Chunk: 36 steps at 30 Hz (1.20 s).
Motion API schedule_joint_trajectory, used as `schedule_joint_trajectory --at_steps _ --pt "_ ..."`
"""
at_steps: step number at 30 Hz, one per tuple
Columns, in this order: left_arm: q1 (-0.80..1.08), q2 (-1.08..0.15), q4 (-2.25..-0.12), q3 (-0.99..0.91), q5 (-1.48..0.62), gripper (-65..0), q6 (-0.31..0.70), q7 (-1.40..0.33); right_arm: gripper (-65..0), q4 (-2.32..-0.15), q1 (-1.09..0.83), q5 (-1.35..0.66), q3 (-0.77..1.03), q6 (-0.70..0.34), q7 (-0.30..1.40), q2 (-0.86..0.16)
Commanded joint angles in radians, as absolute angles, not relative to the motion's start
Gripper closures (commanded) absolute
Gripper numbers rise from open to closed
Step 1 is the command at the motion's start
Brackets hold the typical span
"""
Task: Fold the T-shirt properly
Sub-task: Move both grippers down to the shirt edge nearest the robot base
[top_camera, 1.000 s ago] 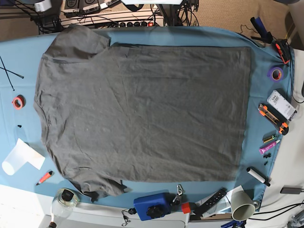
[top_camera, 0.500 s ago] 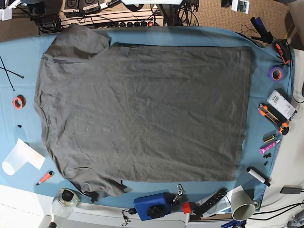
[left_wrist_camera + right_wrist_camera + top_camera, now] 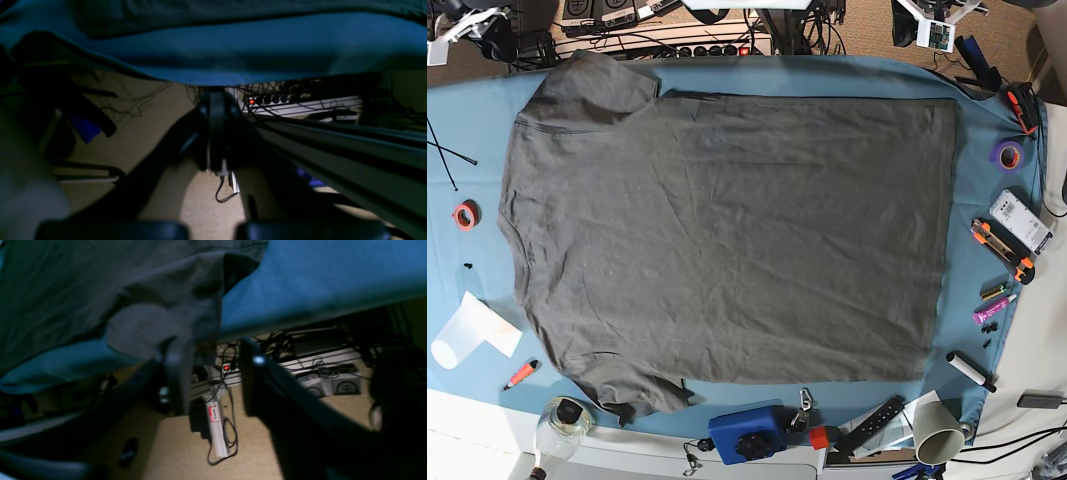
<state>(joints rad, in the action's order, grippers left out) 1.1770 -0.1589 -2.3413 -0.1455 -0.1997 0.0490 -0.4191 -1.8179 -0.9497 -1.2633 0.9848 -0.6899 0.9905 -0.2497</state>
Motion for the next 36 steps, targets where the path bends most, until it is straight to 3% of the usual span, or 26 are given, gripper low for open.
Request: schedule_joint_trajectory --at_steps 1,10,29,36 --pt "1.194 -0.161 -2.356 -0.147 -0.203 0.0 0.052 -0.404 -29.4 -1.828 -0.958 -1.275 0.999 -0.698 0.968 -0.265" --pt "1.18 -0.161 -2.356 -0.147 -0.203 0.0 0.052 -0.404 -30.1 -1.825 -0.834 -1.125 0.989 -0.698 1.008 -0.264" --pt "1.155 -0.164 -2.356 -0.147 -0.203 0.0 0.052 -0.397 -30.1 -1.816 -0.728 -1.004 0.928 -0.698 0.968 -0.266" --pt "1.127 -0.164 -2.356 -0.147 -0.203 0.0 0.053 -0.396 -30.1 -1.721 -0.689 -1.005 0.928 -0.698 0.965 -0.271"
